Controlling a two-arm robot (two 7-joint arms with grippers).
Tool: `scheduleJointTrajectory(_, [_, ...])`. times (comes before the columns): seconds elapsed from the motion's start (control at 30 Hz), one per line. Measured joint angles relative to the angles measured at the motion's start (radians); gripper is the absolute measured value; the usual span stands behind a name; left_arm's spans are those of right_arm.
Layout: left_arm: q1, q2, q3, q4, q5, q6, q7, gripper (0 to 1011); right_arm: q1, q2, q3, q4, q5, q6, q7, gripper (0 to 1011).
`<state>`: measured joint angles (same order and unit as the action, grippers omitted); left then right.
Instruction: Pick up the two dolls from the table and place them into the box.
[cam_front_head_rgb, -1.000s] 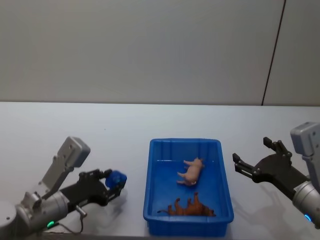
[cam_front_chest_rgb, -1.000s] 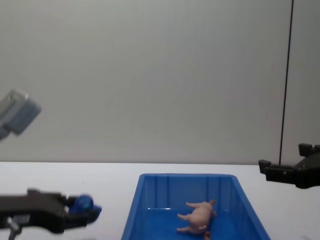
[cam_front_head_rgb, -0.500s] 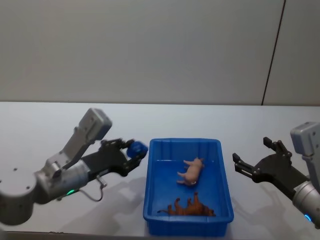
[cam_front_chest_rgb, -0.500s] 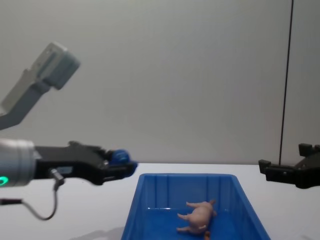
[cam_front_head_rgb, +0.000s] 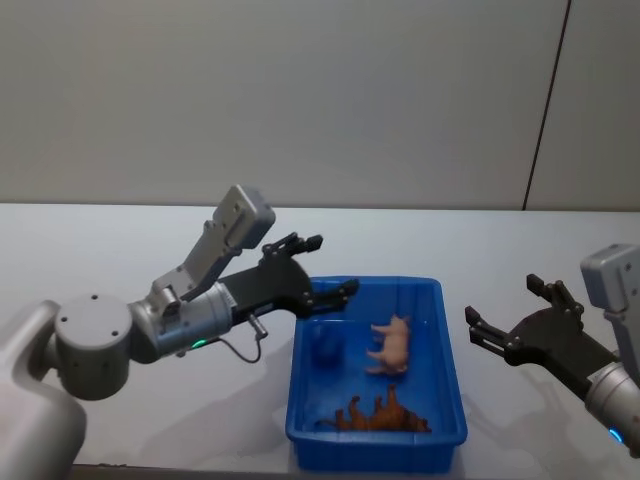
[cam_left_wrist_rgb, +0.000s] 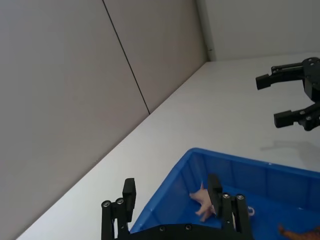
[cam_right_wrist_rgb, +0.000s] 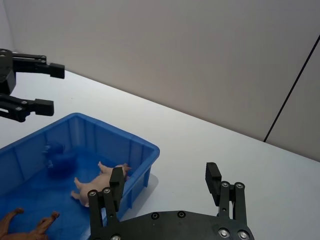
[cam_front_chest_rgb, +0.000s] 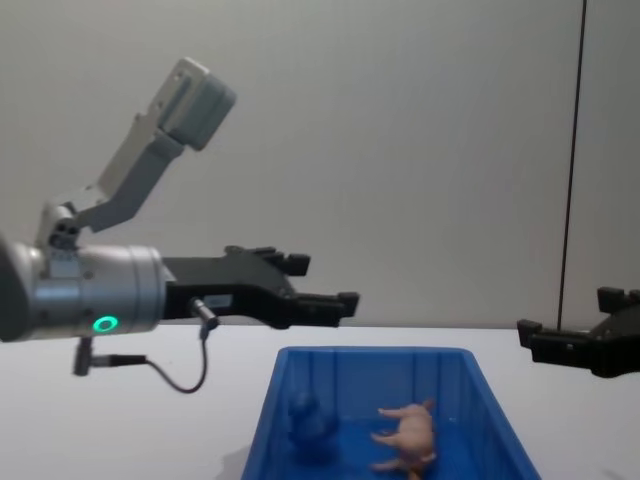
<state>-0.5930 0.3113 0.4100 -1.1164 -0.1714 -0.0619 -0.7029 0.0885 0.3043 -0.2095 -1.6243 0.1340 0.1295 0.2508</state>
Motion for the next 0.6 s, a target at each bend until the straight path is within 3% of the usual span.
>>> scheduleJointTrajectory(0.2, [-0.022, -0.022, 0.011, 0.031, -0.007, -0.052, -0.006, 1001, 0.0, 0.0, 0.0, 0.0, 0.0, 0.0, 0.0, 1001])
scheduleJointTrajectory(0.6, [-0.017, -0.028, 0.02, 0.011, -0.02, -0.104, 0.018, 1001, 0.0, 0.0, 0.0, 0.0, 0.0, 0.0, 0.0, 1001])
